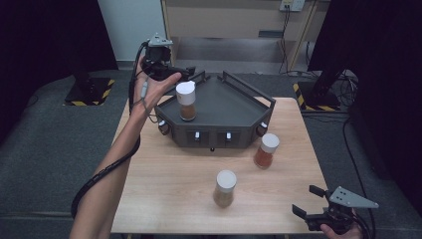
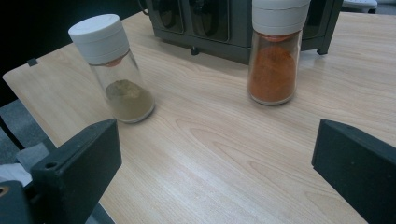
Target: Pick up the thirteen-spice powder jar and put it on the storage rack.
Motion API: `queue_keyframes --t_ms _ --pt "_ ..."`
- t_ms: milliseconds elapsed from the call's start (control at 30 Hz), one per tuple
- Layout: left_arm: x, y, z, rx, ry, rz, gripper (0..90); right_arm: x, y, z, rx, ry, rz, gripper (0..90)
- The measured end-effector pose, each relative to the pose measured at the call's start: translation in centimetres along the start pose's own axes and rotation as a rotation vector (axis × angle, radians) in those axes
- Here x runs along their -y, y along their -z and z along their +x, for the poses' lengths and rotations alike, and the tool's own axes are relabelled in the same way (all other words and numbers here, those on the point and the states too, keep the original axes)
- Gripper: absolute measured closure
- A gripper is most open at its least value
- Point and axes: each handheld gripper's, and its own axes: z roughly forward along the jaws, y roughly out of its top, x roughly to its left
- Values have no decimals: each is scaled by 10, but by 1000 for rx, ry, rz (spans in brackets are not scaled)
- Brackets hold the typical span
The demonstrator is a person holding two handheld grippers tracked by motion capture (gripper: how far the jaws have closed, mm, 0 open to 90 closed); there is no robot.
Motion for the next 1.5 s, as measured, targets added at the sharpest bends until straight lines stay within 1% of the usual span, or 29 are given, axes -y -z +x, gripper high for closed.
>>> queue_keyframes --t_ms 100,267,333,433,600,833,967,1033,1100,1167,1200,1233,1267,1333,1433,1500 --pt "4 9 2 4 3 -21 39 0 0 0 0 4 1 22" --pt "13 23 5 27 -13 -49 44 -1 -1 1 0 6 4 22" --pt "18 29 6 40 -18 -69 45 -1 -1 1 1 7 5 22" --pt "22 37 6 58 -38 -82 43 -2 -2 2 3 9 9 22" --pt "32 52 5 107 -52 -123 43 -2 -2 3 5 12 11 22" --pt "41 68 -7 163 -107 -150 38 -3 -2 4 6 15 13 22" --pt "47 76 -14 182 -144 -163 30 -3 -2 4 6 17 15 22" --pt "51 79 -17 196 -143 -170 26 -3 -2 4 6 18 14 22" --pt "55 82 -20 205 -154 -171 24 -3 -2 4 5 18 15 22" --pt "60 85 -22 219 -154 -178 19 -3 -3 4 6 19 16 22" --pt "62 86 -24 224 -160 -178 20 -3 -3 4 6 20 16 22" --pt "62 88 -27 219 -176 -173 18 -3 -3 4 6 20 16 23" --pt "65 90 -30 212 -188 -178 17 -3 -3 4 6 19 18 23" --pt "69 91 -32 229 -188 -189 16 -4 -3 4 6 20 21 23" --pt "75 93 -36 244 -199 -185 16 -4 -3 5 7 23 21 24" --pt "80 94 -37 256 -198 -190 15 -4 -3 5 6 24 21 24"
